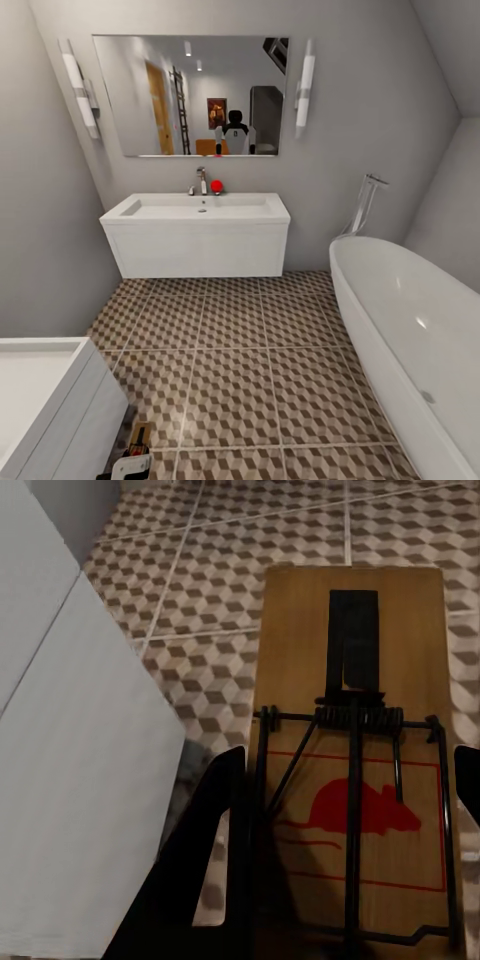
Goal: Take the four mousetraps from the cabinet in the bathroom and place them on the bathroom floor. Make sure all four end up on the same floor surface, and ensure that at least two of them are either under or directly next to the same bathroom sink.
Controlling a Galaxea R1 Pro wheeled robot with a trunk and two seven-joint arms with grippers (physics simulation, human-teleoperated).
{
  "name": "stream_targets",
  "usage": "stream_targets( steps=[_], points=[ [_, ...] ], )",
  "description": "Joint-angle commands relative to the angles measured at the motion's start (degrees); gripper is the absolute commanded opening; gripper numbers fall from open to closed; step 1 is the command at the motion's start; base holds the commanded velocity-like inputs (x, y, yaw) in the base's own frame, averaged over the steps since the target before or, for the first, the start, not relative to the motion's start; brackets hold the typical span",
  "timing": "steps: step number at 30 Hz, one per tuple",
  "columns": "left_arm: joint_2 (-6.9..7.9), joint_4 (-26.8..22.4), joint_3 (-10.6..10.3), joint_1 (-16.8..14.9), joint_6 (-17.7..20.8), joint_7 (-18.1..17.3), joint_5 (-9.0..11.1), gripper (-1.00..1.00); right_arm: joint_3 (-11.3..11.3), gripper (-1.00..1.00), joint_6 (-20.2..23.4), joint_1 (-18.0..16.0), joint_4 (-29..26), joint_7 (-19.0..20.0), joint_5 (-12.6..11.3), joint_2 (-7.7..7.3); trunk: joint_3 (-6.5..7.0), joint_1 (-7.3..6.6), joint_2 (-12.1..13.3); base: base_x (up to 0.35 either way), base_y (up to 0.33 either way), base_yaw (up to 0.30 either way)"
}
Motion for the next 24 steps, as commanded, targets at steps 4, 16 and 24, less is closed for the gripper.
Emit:
stream_targets(
  steps=[4,16,24],
  points=[
    [-0.03,0.2,-0.5,-0.1,-0.1,0.7,-0.3,-1.0,0.1,-1.0,-0.2,0.0,0.1,-0.2,0.4,-0.01,-0.05,0.03,0.0,0.33,0.0,0.0],
    [-0.02,0.2,-0.5,-0.1,-0.1,0.7,-0.3,-1.0,0.1,-1.0,-0.2,0.0,0.1,-0.2,0.4,-0.01,-0.05,0.03,0.0,0.33,0.0,0.0],
    [-0.02,0.2,-0.5,-0.1,-0.1,0.7,-0.3,-1.0,0.1,-1.0,-0.2,0.0,0.1,-0.2,0.4,-0.01,-0.05,0.03,0.0,0.33,0.0,0.0]
  ],
)
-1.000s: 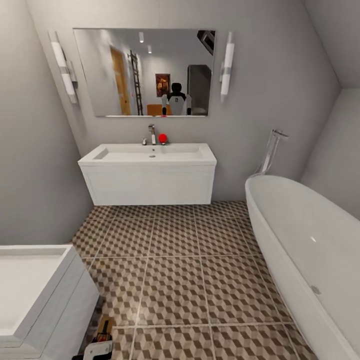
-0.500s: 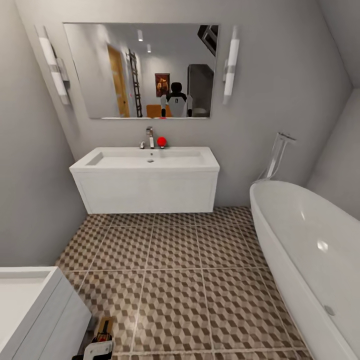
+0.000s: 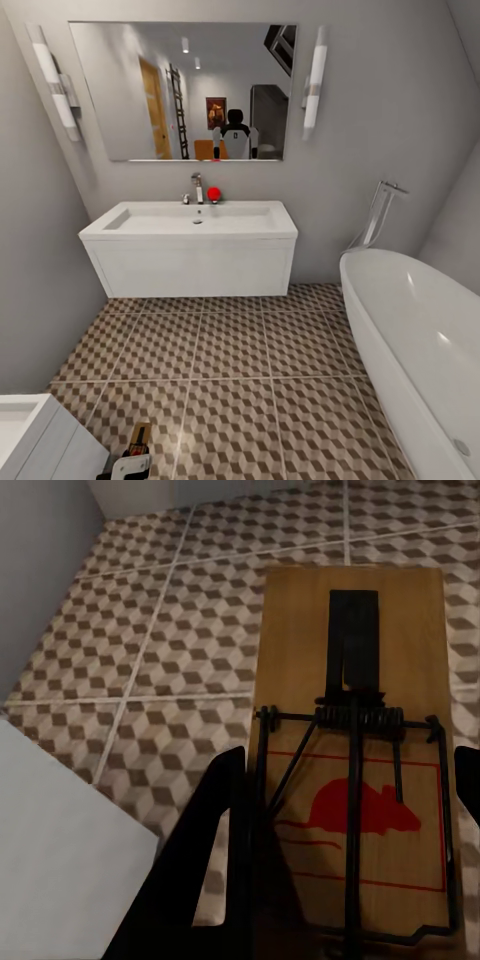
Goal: Take the four mousetraps from the cabinet in the bathroom and place them on the bathroom floor. Make sure all four end up on the same floor surface, and ensure that at least two of them are either under or directly next to the same bathroom sink.
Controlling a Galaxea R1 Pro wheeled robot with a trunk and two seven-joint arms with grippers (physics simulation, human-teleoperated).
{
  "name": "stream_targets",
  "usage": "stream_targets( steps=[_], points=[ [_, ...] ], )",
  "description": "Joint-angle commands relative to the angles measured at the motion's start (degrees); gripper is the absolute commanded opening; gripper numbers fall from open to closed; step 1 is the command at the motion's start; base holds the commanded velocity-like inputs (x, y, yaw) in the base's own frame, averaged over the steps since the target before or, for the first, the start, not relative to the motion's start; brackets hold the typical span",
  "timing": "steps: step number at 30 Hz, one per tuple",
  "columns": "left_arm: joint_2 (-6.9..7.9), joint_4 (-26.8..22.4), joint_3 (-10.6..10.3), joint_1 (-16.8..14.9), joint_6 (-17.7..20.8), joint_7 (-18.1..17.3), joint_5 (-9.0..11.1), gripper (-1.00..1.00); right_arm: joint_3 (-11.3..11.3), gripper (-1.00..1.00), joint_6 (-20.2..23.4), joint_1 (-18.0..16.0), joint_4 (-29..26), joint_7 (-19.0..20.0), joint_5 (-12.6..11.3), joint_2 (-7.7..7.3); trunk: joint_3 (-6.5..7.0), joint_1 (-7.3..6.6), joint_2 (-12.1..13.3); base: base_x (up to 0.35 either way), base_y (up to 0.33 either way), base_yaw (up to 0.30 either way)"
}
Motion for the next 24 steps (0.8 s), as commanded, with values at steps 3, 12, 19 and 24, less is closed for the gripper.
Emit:
stream_targets(
  steps=[3,12,19,24],
  points=[
    [-0.01,0.2,-0.5,-0.1,-0.2,0.7,-0.2,-1.0,0.1,-1.0,-0.1,0.0,0.1,-0.2,0.4,-0.01,-0.05,0.03,0.0,0.33,0.0,0.0],
    [-0.05,0.2,-0.5,-0.1,-0.3,0.7,-0.3,-1.0,0.1,-1.0,-0.1,0.0,0.1,-0.2,0.4,-0.01,-0.05,0.03,0.0,0.128,0.0,0.0],
    [-0.06,0.2,-0.5,-0.1,-0.3,0.7,-0.3,-1.0,0.1,-1.0,-0.1,0.0,0.1,-0.2,0.4,-0.01,-0.05,0.03,0.0,0.001,0.0,0.0],
    [-0.06,0.2,-0.5,-0.1,-0.3,0.7,-0.3,-1.0,0.1,-1.0,-0.1,0.0,0.1,-0.2,0.4,-0.01,-0.05,0.03,0.0,0.039,0.0,0.0]
  ],
)
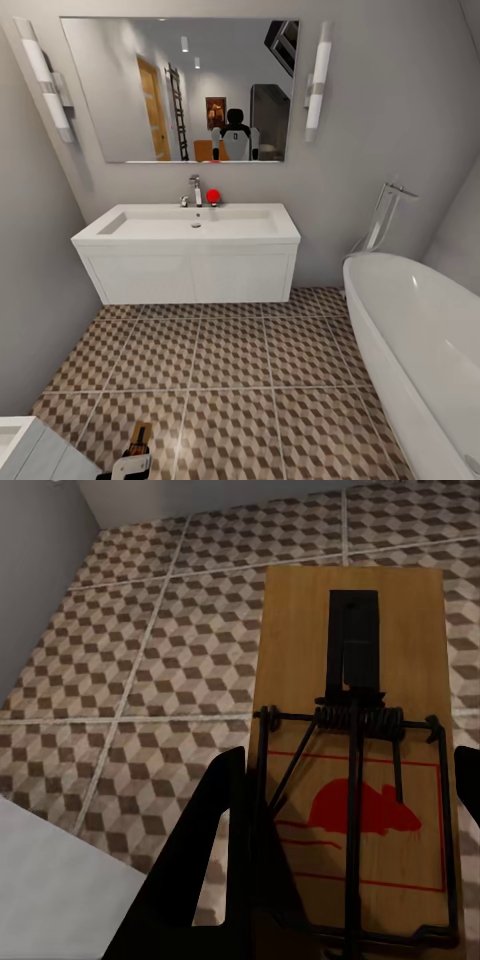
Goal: Take the four mousetraps from the cabinet in the bathroom and place them on the bathroom floor. Make sure all four end up on the same floor surface, and ensure that at least two of them are either under or directly next to the same bathroom sink.
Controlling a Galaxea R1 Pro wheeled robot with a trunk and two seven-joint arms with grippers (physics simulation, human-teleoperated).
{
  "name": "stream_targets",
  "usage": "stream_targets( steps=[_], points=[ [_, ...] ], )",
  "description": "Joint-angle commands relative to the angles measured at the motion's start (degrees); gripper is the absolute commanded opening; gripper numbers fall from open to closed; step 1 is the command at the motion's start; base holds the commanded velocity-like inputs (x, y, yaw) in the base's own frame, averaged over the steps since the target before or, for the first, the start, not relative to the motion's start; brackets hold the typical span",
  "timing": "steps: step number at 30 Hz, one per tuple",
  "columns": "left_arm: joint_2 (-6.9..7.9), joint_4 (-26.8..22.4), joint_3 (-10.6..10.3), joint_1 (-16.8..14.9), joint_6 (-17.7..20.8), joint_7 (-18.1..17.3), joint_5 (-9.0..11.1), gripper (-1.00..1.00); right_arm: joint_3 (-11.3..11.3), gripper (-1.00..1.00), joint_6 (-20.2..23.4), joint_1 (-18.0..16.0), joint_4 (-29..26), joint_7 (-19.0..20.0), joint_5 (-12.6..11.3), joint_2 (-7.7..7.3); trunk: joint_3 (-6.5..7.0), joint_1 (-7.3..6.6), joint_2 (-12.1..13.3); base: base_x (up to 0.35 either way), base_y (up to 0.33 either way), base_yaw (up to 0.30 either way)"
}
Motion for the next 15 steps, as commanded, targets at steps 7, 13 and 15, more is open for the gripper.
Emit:
stream_targets(
  steps=[7,13,15],
  points=[
    [-0.01,0.2,-0.5,-0.1,-0.2,0.7,-0.2,-1.0,0.1,-1.0,-0.1,0.0,0.1,-0.2,0.4,-0.01,-0.05,0.01,0.0,0.242,-0.001,0.0],
    [-0.02,0.2,-0.5,-0.1,-0.2,0.7,-0.2,-1.0,0.1,-1.0,-0.1,0.0,0.1,-0.2,0.4,-0.01,-0.05,0.01,0.0,0.305,-0.089,0.0],
    [-0.02,0.2,-0.5,-0.1,-0.2,0.7,-0.2,-1.0,0.1,-1.0,-0.1,0.0,0.1,-0.2,0.4,-0.01,-0.05,0.01,0.0,0.309,-0.146,0.0]
  ],
)
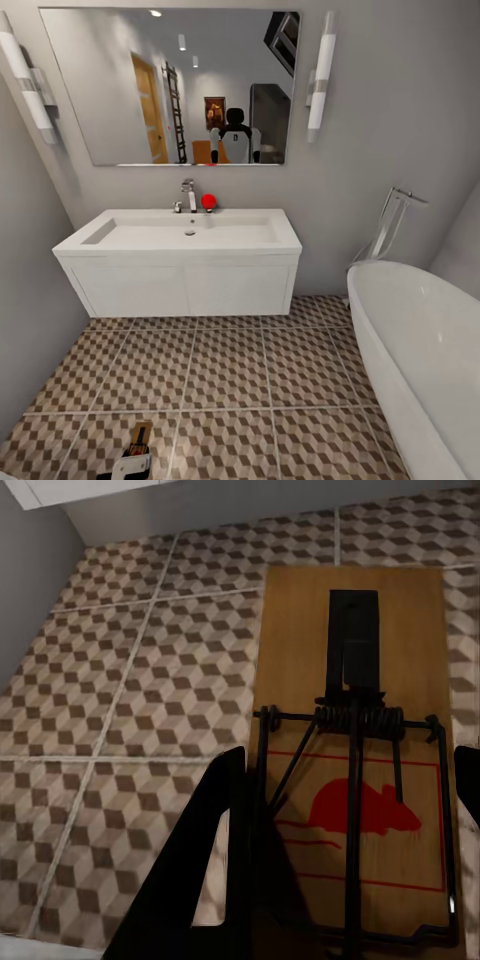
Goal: Take the four mousetraps from the cabinet in the bathroom and place them on the bathroom floor. Make sure all four end up on the same floor surface, and ensure that at least two of them are either under or directly next to the same bathroom sink.
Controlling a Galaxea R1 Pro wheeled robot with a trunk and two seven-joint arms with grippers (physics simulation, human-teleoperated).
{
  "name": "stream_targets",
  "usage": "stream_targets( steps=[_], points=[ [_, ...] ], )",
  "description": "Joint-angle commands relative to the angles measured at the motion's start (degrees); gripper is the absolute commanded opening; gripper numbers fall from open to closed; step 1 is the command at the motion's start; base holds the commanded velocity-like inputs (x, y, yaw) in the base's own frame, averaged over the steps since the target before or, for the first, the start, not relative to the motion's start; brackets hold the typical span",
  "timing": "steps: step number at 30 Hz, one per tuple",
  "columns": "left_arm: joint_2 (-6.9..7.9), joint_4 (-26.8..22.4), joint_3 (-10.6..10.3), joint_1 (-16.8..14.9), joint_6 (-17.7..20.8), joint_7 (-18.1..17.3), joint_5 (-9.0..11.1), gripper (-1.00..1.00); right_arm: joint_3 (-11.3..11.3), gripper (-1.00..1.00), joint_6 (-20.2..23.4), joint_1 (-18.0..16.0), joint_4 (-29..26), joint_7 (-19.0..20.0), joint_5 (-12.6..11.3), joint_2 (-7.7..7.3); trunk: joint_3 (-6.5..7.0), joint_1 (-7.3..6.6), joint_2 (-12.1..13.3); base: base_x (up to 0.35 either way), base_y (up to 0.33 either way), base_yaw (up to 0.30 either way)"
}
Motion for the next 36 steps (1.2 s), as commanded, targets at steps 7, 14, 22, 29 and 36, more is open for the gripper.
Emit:
stream_targets(
  steps=[7,14,22,29,36],
  points=[
    [0.0,0.2,-0.5,-0.1,-0.2,0.7,-0.2,-1.0,0.1,-1.0,-0.1,0.0,0.1,-0.2,0.4,-0.01,-0.05,0.03,0.0,0.309,-0.149,0.0],
    [0.01,0.2,-0.5,-0.1,-0.2,0.7,-0.3,-1.0,0.1,-1.0,-0.1,-0.1,0.1,-0.2,0.4,-0.01,-0.05,0.03,0.0,0.308,-0.058,0.0],
    [0.04,0.2,-0.5,-0.1,-0.2,0.7,-0.2,-1.0,0.1,-1.0,-0.1,-0.1,0.1,0.0,0.4,0.43,-0.05,0.03,0.0,0.253,-0.002,0.0],
    [-0.02,0.2,-0.5,-0.1,-0.2,0.7,-0.2,-1.0,0.0,-1.0,-0.3,-0.1,0.1,0.0,0.4,1.1,-0.05,0.03,0.0,0.032,0.0,0.0],
    [0.0,0.2,-0.5,-0.1,-0.2,0.7,-0.2,-1.0,0.0,-1.0,-0.4,-0.1,0.1,0.0,0.5,1.13,-0.05,0.03,0.0,0.001,0.0,0.0]
  ],
)
